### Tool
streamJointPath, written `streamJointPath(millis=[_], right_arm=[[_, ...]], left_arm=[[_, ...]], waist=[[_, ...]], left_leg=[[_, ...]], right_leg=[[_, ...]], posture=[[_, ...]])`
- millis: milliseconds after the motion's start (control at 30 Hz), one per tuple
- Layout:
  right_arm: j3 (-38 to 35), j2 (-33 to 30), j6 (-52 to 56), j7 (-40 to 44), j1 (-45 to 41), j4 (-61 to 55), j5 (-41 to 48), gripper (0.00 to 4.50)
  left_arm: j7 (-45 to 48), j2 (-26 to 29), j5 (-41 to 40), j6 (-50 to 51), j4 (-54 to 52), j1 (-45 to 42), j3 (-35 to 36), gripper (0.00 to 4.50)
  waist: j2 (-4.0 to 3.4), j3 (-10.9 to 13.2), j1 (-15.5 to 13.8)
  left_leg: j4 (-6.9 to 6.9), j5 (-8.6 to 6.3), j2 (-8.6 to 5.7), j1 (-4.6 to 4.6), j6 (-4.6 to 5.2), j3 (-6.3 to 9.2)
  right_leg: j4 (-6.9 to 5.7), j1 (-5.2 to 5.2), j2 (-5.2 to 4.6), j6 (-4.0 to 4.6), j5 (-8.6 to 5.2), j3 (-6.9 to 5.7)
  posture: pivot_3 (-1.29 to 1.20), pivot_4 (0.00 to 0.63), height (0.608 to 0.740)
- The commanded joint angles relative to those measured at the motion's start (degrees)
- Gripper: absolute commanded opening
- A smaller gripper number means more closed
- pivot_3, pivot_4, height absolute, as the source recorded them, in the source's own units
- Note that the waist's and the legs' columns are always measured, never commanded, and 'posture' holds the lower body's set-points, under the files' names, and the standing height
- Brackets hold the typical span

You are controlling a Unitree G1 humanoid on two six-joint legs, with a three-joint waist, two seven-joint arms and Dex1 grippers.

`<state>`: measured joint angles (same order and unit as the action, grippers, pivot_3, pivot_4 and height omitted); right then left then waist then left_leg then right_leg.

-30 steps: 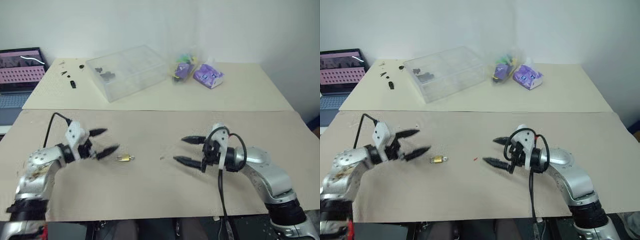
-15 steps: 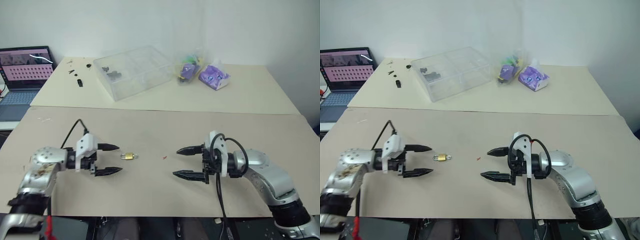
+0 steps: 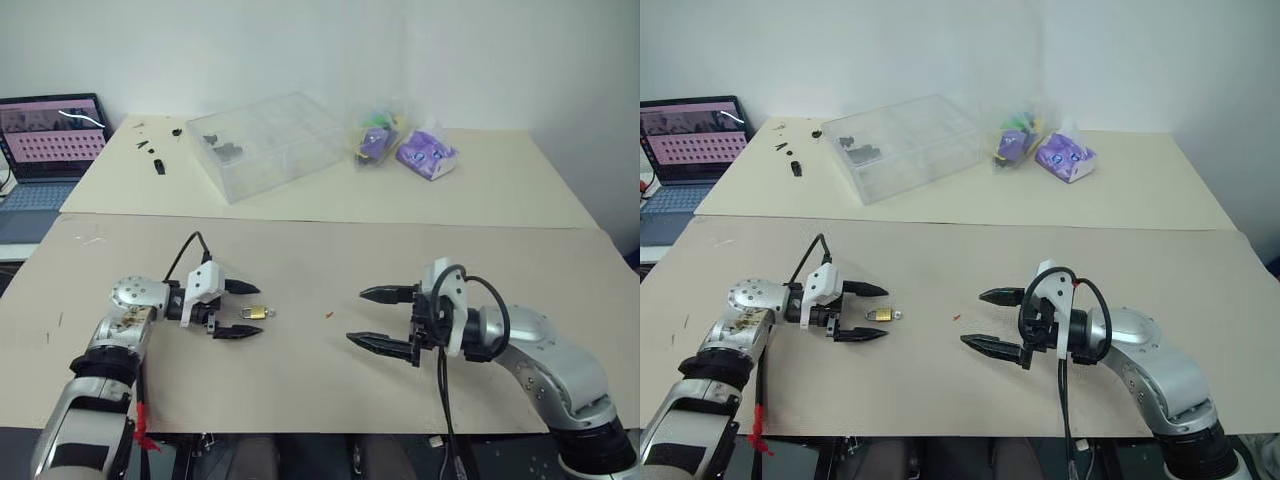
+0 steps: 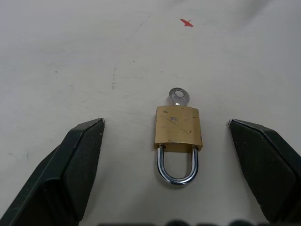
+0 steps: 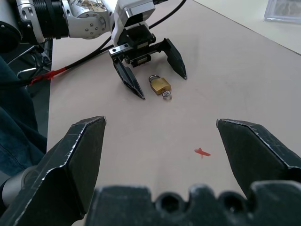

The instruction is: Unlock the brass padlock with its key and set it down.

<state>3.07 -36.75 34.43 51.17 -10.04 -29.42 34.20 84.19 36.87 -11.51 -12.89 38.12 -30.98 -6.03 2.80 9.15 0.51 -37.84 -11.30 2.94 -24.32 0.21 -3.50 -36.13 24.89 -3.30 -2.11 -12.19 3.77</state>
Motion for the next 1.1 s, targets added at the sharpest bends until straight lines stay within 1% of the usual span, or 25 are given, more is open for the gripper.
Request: streamJointPath(millis=[33, 133, 200, 233, 300, 333, 467, 533, 700, 800, 900, 967, 1033, 1100], right_arm=[[-2.62, -0.44, -0.14, -1.17, -0.13, -2.26, 1.17, 4.42], [-2.65, -0.55, -0.52, -1.61, -0.46, -1.69, 0.82, 4.42], [-2.47, -0.46, -0.84, -1.85, -0.80, -1.21, 0.35, 4.50], [-2.38, -0.38, -0.96, -1.96, -0.99, -0.97, 0.12, 4.50], [-2.19, -0.39, -1.28, -2.04, -1.20, -0.62, -0.42, 4.50], [-2.14, -0.38, -1.32, -2.05, -1.28, -0.53, -0.56, 4.50], [-2.51, -0.45, -1.54, -2.30, -1.69, 0.16, -1.19, 4.50], [-2.66, -0.54, -1.63, -2.31, -1.77, 0.46, -1.51, 4.50], [-2.49, -0.56, -1.88, -2.59, -1.80, 0.93, -2.49, 4.50], [-1.26, -0.27, -2.70, -3.77, -2.23, 1.51, -4.86, 4.50], [2.43, -1.12, -6.40, -7.08, -3.26, 2.79, -13.92, 4.50], [6.12, -4.12, -10.12, -7.19, -3.29, 2.54, -21.39, 4.50], [8.47, -6.43, -13.89, -7.00, -3.34, 1.65, -26.65, 4.50], [10.55, -8.40, -18.67, -7.65, -4.14, 1.21, -32.71, 4.50]], left_arm=[[1.28, -0.29, 2.05, -1.37, 2.69, -0.07, -1.42, 4.50], [1.35, -0.76, 2.03, -1.72, 3.14, -0.22, -1.37, 4.50], [1.26, -1.08, 1.98, -1.77, 3.11, -0.36, -1.36, 3.98], [1.20, -1.19, 2.03, -1.87, 3.19, -0.43, -1.34, 3.83], [1.11, -1.35, 2.10, -1.96, 3.28, -0.48, -1.29, 3.20], [1.05, -1.40, 2.15, -2.08, 3.37, -0.50, -1.26, 2.77], [0.79, -1.71, 2.09, -2.10, 2.70, -0.09, -1.19, 1.29], [0.64, -1.81, 2.18, -2.07, 2.79, -0.22, -1.20, 0.86], [0.02, -2.10, 2.57, -1.93, 3.63, -0.95, -1.32, 0.85], [-1.01, -2.47, 2.81, -1.69, 3.28, -1.00, -1.25, 0.85], [-1.87, -2.24, 2.33, 0.12, 1.22, -1.47, -0.72, 0.85], [-2.77, -1.77, 1.59, 2.48, -1.61, -2.81, 0.03, 0.85], [-2.69, -0.93, 1.00, 4.17, -5.13, -3.86, 0.52, 0.85], [-2.30, 0.05, -1.29, 9.96, -10.65, -5.11, 1.45, 0.85]], waist=[[0.00, 0.00, 0.03], [-0.01, -0.02, 0.04], [-0.02, -0.03, 0.03], [-0.02, -0.03, 0.05], [-0.02, -0.03, 0.11], [-0.02, -0.03, 0.13], [-0.02, -0.03, 0.17], [-0.02, -0.04, 0.16], [-0.03, -0.04, 0.08], [-0.05, -0.05, 0.03], [-0.08, -0.07, -0.05], [-0.08, -0.07, -0.24], [-0.08, -0.07, -0.43], [-0.06, -0.06, -0.39]], left_leg=[[0.00, 0.00, 0.00, 0.02, 0.00, 0.00], [-0.01, 0.00, 0.00, 0.08, 0.01, 0.00], [-0.01, 0.00, 0.00, 0.09, 0.01, 0.00], [-0.01, 0.00, 0.00, 0.08, 0.01, 0.00], [-0.01, 0.01, 0.00, 0.08, 0.01, 0.00], [-0.01, 0.01, 0.00, 0.08, 0.01, 0.00], [-0.01, 0.01, 0.00, 0.08, 0.01, 0.00], [-0.01, 0.01, 0.00, 0.08, 0.01, 0.00], [-0.01, 0.01, 0.00, 0.08, 0.01, 0.00], [-0.01, 0.01, -0.01, 0.09, 0.01, 0.01], [-0.02, 0.01, -0.03, 0.10, 0.01, 0.01], [-0.02, 0.02, -0.04, 0.09, 0.03, 0.01], [-0.03, 0.03, -0.05, 0.03, 0.03, 0.00], [-0.04, 0.03, -0.05, -0.09, 0.04, 0.00]], right_leg=[[0.00, -0.02, 0.00, 0.05, -0.03, 0.00], [0.01, -0.09, -0.01, 0.11, -0.08, 0.00], [0.01, -0.11, -0.01, 0.11, -0.07, 0.00], [0.00, -0.11, -0.01, 0.10, -0.07, 0.00], [0.01, -0.11, -0.01, 0.09, -0.06, 0.00], [0.01, -0.11, -0.01, 0.07, -0.05, 0.00], [0.01, -0.11, -0.01, -0.10, 0.05, 0.00], [0.01, -0.11, -0.01, -0.09, 0.04, 0.00], [0.01, -0.11, -0.01, -0.05, 0.02, 0.00], [0.01, -0.13, -0.01, -0.01, -0.01, 0.00], [0.01, -0.14, -0.02, 0.01, -0.03, 0.00], [0.01, -0.14, -0.02, 0.01, -0.15, 0.00], [0.00, -0.08, -0.03, -0.22, -0.30, 0.00], [0.00, 0.04, -0.03, -0.24, -0.31, 0.01]], posture=[[0.00, 0.150, 0.740], [0.00, 0.150, 0.740], [0.00, 0.150, 0.740], [0.00, 0.150, 0.740], [0.00, 0.150, 0.740], [0.00, 0.150, 0.740], [0.00, 0.150, 0.740], [0.00, 0.150, 0.740], [0.00, 0.150, 0.740], [0.00, 0.150, 0.740], [0.00, 0.150, 0.740], [0.00, 0.150, 0.740], [0.00, 0.150, 0.740], [0.00, 0.150, 0.740]])
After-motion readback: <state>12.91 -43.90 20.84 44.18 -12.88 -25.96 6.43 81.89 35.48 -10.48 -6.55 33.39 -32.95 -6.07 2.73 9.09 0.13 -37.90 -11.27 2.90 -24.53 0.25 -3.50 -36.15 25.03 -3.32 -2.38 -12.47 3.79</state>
